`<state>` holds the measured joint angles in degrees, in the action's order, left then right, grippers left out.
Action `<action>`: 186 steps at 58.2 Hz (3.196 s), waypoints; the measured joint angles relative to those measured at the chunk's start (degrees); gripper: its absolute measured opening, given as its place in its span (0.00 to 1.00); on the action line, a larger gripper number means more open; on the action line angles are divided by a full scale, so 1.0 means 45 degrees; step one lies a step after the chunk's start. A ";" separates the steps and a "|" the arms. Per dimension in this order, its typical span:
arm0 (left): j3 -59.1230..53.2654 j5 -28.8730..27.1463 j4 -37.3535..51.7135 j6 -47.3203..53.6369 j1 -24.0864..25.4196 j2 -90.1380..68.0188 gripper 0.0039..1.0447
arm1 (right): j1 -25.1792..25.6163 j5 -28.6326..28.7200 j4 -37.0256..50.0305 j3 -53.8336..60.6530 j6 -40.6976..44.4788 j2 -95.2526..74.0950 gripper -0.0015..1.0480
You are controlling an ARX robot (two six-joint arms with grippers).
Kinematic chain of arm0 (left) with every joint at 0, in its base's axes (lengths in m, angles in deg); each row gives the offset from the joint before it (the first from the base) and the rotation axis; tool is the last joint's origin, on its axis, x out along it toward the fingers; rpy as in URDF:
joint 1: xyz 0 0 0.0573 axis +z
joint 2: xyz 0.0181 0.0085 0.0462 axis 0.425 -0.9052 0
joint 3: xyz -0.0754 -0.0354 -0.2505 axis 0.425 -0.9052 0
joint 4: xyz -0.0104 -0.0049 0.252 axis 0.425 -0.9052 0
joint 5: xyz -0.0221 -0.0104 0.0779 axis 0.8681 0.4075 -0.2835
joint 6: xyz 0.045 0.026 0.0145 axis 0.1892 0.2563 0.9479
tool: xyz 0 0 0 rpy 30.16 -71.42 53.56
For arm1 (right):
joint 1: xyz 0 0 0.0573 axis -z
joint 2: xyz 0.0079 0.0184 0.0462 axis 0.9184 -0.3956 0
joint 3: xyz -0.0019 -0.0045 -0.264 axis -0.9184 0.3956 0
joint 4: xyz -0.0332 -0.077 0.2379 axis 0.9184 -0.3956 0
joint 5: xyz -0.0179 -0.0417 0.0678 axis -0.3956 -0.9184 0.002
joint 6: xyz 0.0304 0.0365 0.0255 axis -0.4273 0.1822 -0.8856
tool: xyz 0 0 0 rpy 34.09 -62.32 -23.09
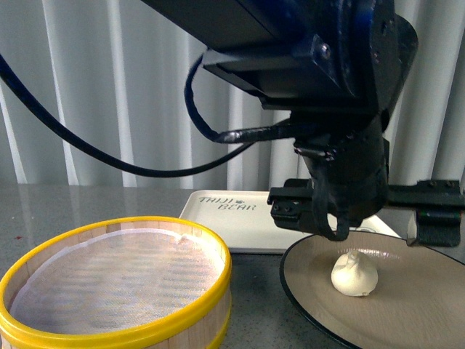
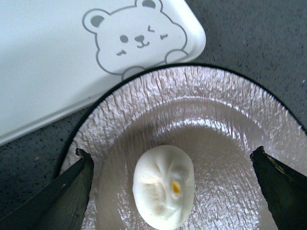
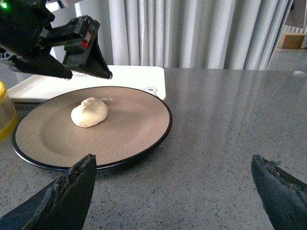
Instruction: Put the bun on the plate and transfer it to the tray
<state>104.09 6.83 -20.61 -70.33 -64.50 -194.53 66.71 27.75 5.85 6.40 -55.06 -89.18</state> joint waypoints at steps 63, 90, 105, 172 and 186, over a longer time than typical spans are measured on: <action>-1.3716 -0.1569 1.3746 0.2565 0.6577 0.8529 0.52 | 0.0000 0.0000 0.0000 0.0000 0.0000 0.0000 0.92; -2.0502 -0.0597 1.6111 0.2798 0.7776 1.2628 0.04 | 0.0000 0.0000 0.0000 0.0000 0.0000 0.0000 0.92; -2.2430 0.0335 1.5907 0.2803 0.8733 1.4804 0.04 | 0.0000 0.0000 0.0000 0.0000 0.0000 0.0000 0.92; -2.4412 0.0413 0.9772 0.2817 0.8733 2.3343 0.04 | 0.0000 0.0000 -0.0005 0.0000 0.0000 0.0000 0.92; -2.4412 0.0413 0.8728 0.2817 0.8733 2.4402 0.04 | 0.0000 0.0000 -0.0005 0.0000 0.0000 0.0000 0.92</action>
<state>-5.76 8.69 18.67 -57.65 -25.20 -84.72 66.71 27.75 5.83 6.40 -55.06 -89.18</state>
